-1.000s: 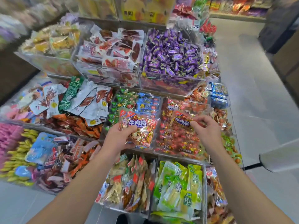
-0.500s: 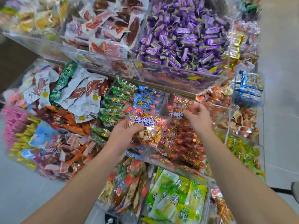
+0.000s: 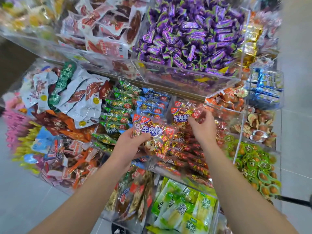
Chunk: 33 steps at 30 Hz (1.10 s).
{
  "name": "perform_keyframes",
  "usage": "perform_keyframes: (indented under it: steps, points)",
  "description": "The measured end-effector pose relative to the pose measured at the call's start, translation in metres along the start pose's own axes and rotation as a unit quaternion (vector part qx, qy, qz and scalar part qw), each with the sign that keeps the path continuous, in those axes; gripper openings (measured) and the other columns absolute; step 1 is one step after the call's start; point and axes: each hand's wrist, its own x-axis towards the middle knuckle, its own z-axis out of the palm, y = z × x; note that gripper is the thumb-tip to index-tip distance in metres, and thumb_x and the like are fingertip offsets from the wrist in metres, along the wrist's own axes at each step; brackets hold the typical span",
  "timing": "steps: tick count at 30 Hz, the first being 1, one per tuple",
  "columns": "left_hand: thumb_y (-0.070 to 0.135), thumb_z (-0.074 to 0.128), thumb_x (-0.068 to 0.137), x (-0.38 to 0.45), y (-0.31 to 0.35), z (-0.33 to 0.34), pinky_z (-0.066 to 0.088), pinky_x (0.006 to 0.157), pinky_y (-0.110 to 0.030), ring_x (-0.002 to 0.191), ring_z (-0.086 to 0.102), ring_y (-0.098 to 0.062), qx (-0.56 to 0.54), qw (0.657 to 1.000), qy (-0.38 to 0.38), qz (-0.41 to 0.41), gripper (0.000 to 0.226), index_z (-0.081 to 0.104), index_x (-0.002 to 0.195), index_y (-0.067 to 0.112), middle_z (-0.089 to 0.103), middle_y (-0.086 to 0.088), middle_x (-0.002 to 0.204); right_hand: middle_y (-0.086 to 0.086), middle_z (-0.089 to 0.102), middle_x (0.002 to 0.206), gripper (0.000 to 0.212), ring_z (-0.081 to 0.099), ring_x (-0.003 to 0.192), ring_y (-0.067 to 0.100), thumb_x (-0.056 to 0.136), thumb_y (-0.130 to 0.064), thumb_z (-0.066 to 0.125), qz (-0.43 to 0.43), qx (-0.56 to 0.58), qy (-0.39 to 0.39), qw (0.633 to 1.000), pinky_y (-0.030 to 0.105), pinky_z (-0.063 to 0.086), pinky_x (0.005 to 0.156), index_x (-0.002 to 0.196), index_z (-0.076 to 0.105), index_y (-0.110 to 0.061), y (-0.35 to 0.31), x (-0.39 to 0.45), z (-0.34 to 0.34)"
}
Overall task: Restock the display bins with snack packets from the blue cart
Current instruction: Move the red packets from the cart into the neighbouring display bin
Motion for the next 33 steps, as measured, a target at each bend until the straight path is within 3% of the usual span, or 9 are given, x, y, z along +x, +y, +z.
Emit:
perform_keyframes:
  steps: [3, 6, 11, 13, 20, 24, 26, 30, 33]
  points:
    - [0.021, 0.074, 0.091, 0.001, -0.001, 0.002, 0.063, 0.07, -0.042, 0.077, 0.071, -0.028, 0.0, 1.0, -0.003, -0.005, 0.029, 0.063, 0.116, 0.012, 0.073, -0.015, 0.102, -0.014, 0.054, 0.101, 0.051, 0.053, 0.086, 0.004, 0.087, -0.035, 0.072, -0.007, 0.01, 0.028, 1.0, 0.015, 0.036, 0.072, 0.132, 0.049, -0.025, 0.005, -0.002, -0.003]
    - [0.021, 0.074, 0.09, 0.0, -0.001, 0.003, 0.063, 0.069, -0.042, 0.076, 0.07, -0.029, -0.003, 1.0, -0.007, -0.009, 0.038, 0.06, 0.124, 0.012, 0.072, -0.017, 0.107, -0.01, 0.055, 0.097, 0.028, 0.053, 0.087, 0.007, 0.088, -0.032, 0.071, 0.01, 0.023, 0.08, 0.996, 0.019, 0.035, 0.075, 0.107, 0.053, -0.024, 0.01, -0.008, -0.003]
    - [0.02, 0.072, 0.091, 0.0, -0.002, 0.0, 0.064, 0.072, -0.046, 0.075, 0.071, -0.028, -0.004, 1.0, -0.013, -0.002, 0.025, 0.065, 0.114, 0.013, 0.074, -0.017, 0.102, -0.014, 0.052, 0.08, 0.019, 0.05, 0.068, -0.01, 0.087, -0.032, 0.068, 0.041, 0.076, 0.112, 0.99, 0.014, 0.032, 0.06, 0.087, 0.05, -0.025, 0.011, -0.014, -0.002]
    - [0.02, 0.073, 0.091, 0.001, -0.003, -0.001, 0.064, 0.071, -0.045, 0.075, 0.071, -0.027, -0.006, 1.0, -0.01, -0.003, 0.026, 0.065, 0.115, 0.014, 0.074, -0.018, 0.103, -0.011, 0.054, 0.079, 0.021, 0.052, 0.067, -0.002, 0.087, -0.033, 0.069, 0.035, 0.074, 0.103, 0.991, 0.02, 0.035, 0.059, 0.085, 0.05, -0.025, 0.007, -0.016, 0.002]
    - [0.021, 0.072, 0.091, 0.002, -0.005, -0.004, 0.063, 0.072, -0.05, 0.076, 0.071, -0.032, -0.004, 1.0, -0.006, 0.003, 0.025, 0.066, 0.114, 0.013, 0.074, -0.019, 0.102, 0.004, 0.059, 0.097, 0.027, 0.057, 0.087, 0.02, 0.086, -0.029, 0.073, 0.024, 0.013, 0.086, 0.996, 0.021, 0.038, 0.063, 0.097, 0.053, -0.015, 0.008, -0.014, 0.012]
    - [0.021, 0.073, 0.09, 0.001, -0.005, -0.005, 0.062, 0.068, -0.041, 0.076, 0.072, -0.029, -0.007, 1.0, -0.004, -0.003, 0.025, 0.066, 0.113, 0.014, 0.076, -0.016, 0.1, 0.001, 0.053, 0.123, 0.066, 0.056, 0.109, 0.02, 0.08, -0.04, 0.078, 0.077, 0.051, 0.063, 0.994, 0.032, 0.048, 0.089, 0.132, 0.045, -0.015, 0.01, -0.008, 0.007]
    - [0.022, 0.074, 0.09, 0.0, -0.006, -0.005, 0.062, 0.068, -0.041, 0.079, 0.074, -0.032, -0.004, 1.0, -0.001, -0.003, 0.029, 0.065, 0.117, 0.013, 0.076, -0.016, 0.101, -0.001, 0.057, 0.121, 0.06, 0.057, 0.111, 0.021, 0.082, -0.04, 0.075, 0.069, 0.04, 0.024, 0.997, 0.037, 0.049, 0.092, 0.132, 0.049, -0.019, 0.01, -0.005, 0.005]
    - [0.022, 0.075, 0.089, -0.002, -0.008, -0.006, 0.063, 0.072, -0.046, 0.091, 0.072, -0.04, -0.007, 1.0, 0.006, -0.007, 0.038, 0.061, 0.123, 0.012, 0.073, -0.02, 0.109, -0.007, 0.059, 0.108, 0.04, 0.055, 0.098, 0.012, 0.086, -0.037, 0.071, -0.021, 0.0, 0.035, 0.999, 0.025, 0.042, 0.081, 0.121, 0.059, -0.022, 0.011, -0.007, 0.004]
    - [0.022, 0.075, 0.089, -0.003, -0.008, -0.005, 0.063, 0.072, -0.044, 0.087, 0.073, -0.035, -0.008, 1.0, 0.007, -0.013, 0.048, 0.057, 0.13, 0.008, 0.071, -0.021, 0.113, -0.006, 0.057, 0.119, 0.05, 0.054, 0.104, 0.011, 0.089, -0.039, 0.068, -0.024, -0.014, 0.008, 1.0, 0.028, 0.046, 0.091, 0.134, 0.054, -0.022, 0.014, -0.007, 0.005]
